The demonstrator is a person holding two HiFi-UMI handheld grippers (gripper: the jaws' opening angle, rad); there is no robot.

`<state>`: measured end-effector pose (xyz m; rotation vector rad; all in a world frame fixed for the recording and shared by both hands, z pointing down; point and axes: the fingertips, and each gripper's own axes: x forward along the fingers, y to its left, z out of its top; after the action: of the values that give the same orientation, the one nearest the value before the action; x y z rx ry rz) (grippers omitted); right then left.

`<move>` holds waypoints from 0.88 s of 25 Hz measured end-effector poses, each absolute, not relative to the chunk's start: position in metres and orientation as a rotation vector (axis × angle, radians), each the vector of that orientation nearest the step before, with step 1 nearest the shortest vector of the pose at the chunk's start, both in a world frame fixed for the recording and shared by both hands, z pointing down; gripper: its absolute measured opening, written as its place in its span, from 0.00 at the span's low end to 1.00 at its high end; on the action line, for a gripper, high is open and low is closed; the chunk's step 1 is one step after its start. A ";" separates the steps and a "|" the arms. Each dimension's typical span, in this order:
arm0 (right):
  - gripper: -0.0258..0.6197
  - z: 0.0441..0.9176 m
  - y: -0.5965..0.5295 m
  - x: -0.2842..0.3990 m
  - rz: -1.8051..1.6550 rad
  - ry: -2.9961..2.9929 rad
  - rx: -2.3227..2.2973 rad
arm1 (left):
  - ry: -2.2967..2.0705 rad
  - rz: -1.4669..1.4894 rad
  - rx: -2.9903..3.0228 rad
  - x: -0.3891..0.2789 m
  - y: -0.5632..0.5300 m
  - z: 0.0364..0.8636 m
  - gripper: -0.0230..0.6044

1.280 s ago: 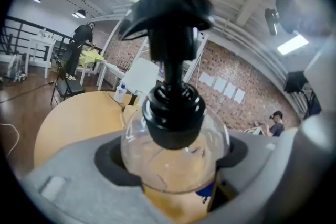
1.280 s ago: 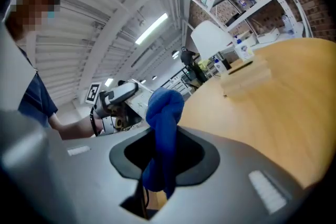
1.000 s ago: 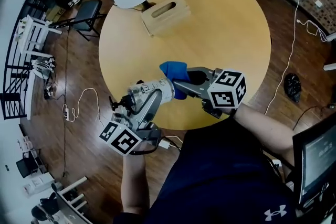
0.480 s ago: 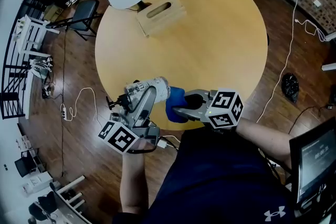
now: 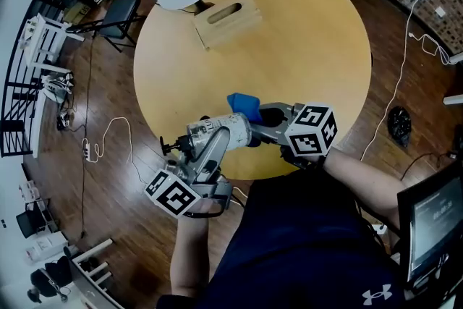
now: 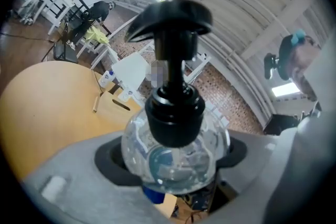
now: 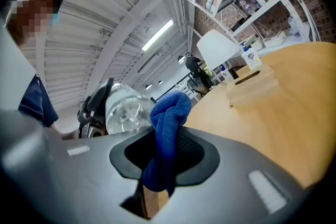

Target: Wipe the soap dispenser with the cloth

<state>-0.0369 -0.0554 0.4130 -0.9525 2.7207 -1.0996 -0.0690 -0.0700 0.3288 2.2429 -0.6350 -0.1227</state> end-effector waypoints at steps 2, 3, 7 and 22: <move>0.19 0.421 -0.046 -0.048 -1.121 2.756 -0.918 | -0.665 -0.126 2.243 -0.071 -0.076 0.329 0.63; 0.19 0.423 -0.039 -0.054 -1.119 2.781 -0.898 | -0.686 -0.125 2.240 -0.074 -0.079 0.331 0.63; 0.19 0.421 -0.014 -0.074 -1.048 2.910 -0.822 | -0.754 -0.097 2.232 -0.093 -0.094 0.343 0.63; 0.18 0.431 -0.032 -0.051 -0.817 3.072 -1.025 | -0.648 -0.071 2.225 -0.065 -0.076 0.346 0.63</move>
<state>-0.0513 -0.0320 0.4311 -1.0255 3.0720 -0.8171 -0.0653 -0.0761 0.3457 2.2253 -0.6476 -0.0713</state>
